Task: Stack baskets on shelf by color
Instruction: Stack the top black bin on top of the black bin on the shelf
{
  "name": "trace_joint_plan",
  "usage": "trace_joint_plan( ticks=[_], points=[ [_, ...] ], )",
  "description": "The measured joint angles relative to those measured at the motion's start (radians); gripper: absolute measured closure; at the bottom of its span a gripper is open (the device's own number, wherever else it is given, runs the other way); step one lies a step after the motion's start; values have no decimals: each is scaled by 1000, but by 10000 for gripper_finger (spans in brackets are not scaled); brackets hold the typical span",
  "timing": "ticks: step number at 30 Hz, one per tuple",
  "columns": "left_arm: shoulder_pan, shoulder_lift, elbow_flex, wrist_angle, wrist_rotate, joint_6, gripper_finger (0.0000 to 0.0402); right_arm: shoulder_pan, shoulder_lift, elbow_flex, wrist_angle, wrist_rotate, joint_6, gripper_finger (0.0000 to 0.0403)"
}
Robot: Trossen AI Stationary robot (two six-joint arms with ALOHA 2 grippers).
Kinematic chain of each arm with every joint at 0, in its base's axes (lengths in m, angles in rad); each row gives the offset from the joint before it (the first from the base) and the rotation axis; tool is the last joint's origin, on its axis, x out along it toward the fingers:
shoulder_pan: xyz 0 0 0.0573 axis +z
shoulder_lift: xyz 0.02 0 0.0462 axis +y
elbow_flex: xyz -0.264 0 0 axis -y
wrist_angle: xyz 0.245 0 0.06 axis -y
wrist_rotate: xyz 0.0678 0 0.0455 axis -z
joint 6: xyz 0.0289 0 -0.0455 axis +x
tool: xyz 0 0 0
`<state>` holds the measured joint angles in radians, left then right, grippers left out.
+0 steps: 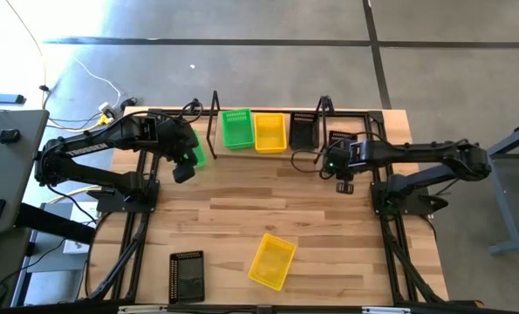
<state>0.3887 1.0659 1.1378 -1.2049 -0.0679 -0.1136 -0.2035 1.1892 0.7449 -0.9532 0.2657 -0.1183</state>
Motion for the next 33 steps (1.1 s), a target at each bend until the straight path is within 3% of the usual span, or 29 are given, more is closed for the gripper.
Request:
trace_joint_plan(
  ticks=[10,24,27,30,33],
  points=[
    [0,0,0,7,-7,-20,177,-4,40,-22,17,49,6,308],
    [0,0,0,8,-22,-33,177,-57,244,-21,15,66,13,311],
    [0,0,0,7,-22,-33,177,-57,248,-8,-2,66,33,335],
    [0,0,0,7,-22,-30,177,-57,248,24,-49,64,75,385],
    [0,0,0,7,-22,-25,177,-56,248,60,-92,66,114,392]
  ],
)
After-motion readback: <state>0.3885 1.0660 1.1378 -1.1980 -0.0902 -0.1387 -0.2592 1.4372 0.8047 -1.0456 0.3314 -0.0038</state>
